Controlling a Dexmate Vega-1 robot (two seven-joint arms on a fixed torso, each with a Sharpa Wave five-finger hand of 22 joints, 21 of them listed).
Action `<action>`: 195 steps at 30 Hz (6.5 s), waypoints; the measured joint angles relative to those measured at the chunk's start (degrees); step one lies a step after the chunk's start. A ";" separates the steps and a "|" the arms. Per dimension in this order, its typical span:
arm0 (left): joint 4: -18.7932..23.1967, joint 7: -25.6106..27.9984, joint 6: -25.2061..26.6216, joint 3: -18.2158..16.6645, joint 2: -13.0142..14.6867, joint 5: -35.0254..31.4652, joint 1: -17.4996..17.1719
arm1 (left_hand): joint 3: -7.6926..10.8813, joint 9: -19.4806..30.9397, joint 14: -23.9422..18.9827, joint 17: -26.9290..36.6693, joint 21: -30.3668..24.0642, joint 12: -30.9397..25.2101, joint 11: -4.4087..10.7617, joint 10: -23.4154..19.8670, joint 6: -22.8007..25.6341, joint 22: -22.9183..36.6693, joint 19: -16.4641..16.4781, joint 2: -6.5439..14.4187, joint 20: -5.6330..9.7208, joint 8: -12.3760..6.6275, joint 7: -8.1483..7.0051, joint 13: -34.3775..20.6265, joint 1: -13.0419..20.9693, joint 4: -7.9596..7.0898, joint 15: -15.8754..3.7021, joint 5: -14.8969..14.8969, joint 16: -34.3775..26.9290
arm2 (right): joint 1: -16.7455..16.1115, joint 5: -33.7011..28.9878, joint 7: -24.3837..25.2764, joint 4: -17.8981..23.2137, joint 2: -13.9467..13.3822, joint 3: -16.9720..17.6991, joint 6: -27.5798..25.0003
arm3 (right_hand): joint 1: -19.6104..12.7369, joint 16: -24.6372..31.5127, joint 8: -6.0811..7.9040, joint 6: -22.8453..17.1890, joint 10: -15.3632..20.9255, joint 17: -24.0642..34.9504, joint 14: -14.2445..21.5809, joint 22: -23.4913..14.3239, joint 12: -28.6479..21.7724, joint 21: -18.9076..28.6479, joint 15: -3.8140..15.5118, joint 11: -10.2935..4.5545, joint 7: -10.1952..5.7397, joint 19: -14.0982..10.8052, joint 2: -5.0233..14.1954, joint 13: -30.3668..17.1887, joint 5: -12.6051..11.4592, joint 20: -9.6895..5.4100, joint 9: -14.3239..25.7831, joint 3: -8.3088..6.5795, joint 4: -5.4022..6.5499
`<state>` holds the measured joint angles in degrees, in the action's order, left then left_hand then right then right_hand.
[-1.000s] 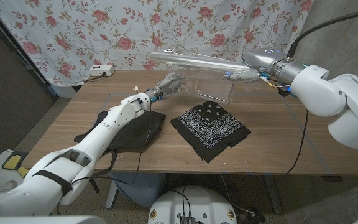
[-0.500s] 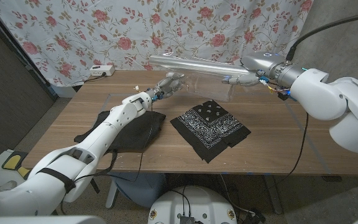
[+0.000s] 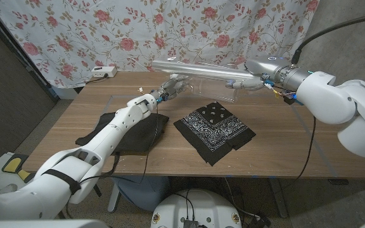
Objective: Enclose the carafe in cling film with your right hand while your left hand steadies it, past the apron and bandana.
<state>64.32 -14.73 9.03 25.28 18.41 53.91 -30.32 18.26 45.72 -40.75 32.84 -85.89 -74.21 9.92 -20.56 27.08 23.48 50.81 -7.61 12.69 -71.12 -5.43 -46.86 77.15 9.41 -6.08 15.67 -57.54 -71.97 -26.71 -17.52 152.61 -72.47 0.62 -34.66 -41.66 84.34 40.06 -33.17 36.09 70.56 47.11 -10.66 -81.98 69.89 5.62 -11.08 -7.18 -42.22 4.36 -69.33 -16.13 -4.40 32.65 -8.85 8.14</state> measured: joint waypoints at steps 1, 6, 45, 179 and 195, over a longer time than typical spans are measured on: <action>-0.31 0.20 -0.33 0.01 -0.16 -0.17 0.14 | 0.00 0.00 0.00 -0.02 0.00 -0.12 0.00 0.00 0.00 -0.03 0.00 0.00 0.00 -0.02 0.00 0.00 0.00 0.00 0.00 0.00 0.00 | -0.37 0.14 0.00 0.15 -0.09 0.27 -0.01 | 0.00 0.00 0.00 0.00 0.00 0.00 0.00 0.00 0.00 0.00 0.00 0.00 0.00 0.00 0.00 0.00 0.00 0.00 -0.16 0.00 0.00; -1.22 0.35 -0.95 0.03 -0.62 -0.42 0.47 | 0.00 0.00 0.00 -0.06 -0.01 -0.41 0.00 0.00 0.14 -0.11 0.09 0.00 -0.08 -0.06 -0.14 -0.23 0.00 0.00 0.00 0.00 0.00 | -0.97 0.51 0.00 0.35 -0.31 0.52 -0.16 | 0.00 0.00 0.21 0.00 0.02 0.00 0.00 -0.01 0.00 0.00 0.00 -0.02 0.00 0.00 0.00 0.00 0.00 0.00 -0.27 -0.18 -0.18; -6.08 -3.51 -1.38 0.73 -2.08 -0.75 3.48 | 0.00 0.00 0.00 -0.46 0.13 -0.89 0.11 0.11 0.21 -0.68 0.49 0.00 -0.11 -0.13 -0.23 -0.40 0.00 0.01 0.00 0.00 -0.03 | 3.32 2.45 -4.23 -0.32 -1.29 -5.28 -0.90 | -0.08 0.86 1.07 -0.22 0.51 -0.01 -0.10 -0.14 -0.01 0.00 0.10 0.11 0.22 0.00 0.09 0.00 0.00 0.00 -0.56 -0.48 -0.48; -2.86 -3.81 2.58 -2.36 -1.94 4.78 -0.18 | 0.39 -0.64 0.00 -0.57 -0.66 -1.17 0.62 0.21 -0.81 -1.45 -0.24 -0.01 -0.22 -1.22 -1.01 -0.25 0.01 -0.07 0.00 -0.21 -0.60 | -13.91 3.14 -17.80 -1.49 -5.92 14.63 4.78 | 6.82 2.37 6.31 -4.09 3.39 -0.21 -0.10 0.39 -2.30 -2.17 0.10 0.51 0.82 -1.96 0.51 1.12 -1.11 -0.53 -1.59 3.16 -0.64; -0.39 -4.33 2.98 -2.00 -1.25 4.96 -2.27 | 0.39 -0.91 0.00 -0.56 -0.68 -1.17 0.62 0.21 -1.21 -1.46 -0.16 -0.01 -0.32 -1.77 -0.61 0.39 0.01 -0.07 0.00 -0.21 -0.60 | -15.88 0.27 -18.87 0.02 -5.66 15.62 2.89 | 6.82 2.37 6.45 -4.09 3.51 -0.12 -0.10 0.11 -2.30 -2.17 0.10 0.57 0.82 -1.96 0.51 1.12 -1.55 -0.52 -1.59 3.06 -1.05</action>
<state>63.92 -19.06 12.01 23.28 17.16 58.87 -32.58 18.65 44.81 -40.74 32.28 -86.57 -75.37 10.54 -20.35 25.87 22.02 50.65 -7.62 12.37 -72.90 -6.04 -46.48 77.15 9.35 -6.08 15.46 -58.14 -87.85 -26.44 -36.38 152.62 -78.13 16.24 -31.77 -34.84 86.71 46.51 -37.25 39.60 70.43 47.01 -10.55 -84.28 67.72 5.72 -10.51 -6.37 -44.18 4.88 -68.21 -17.67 -4.92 31.05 -5.79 7.08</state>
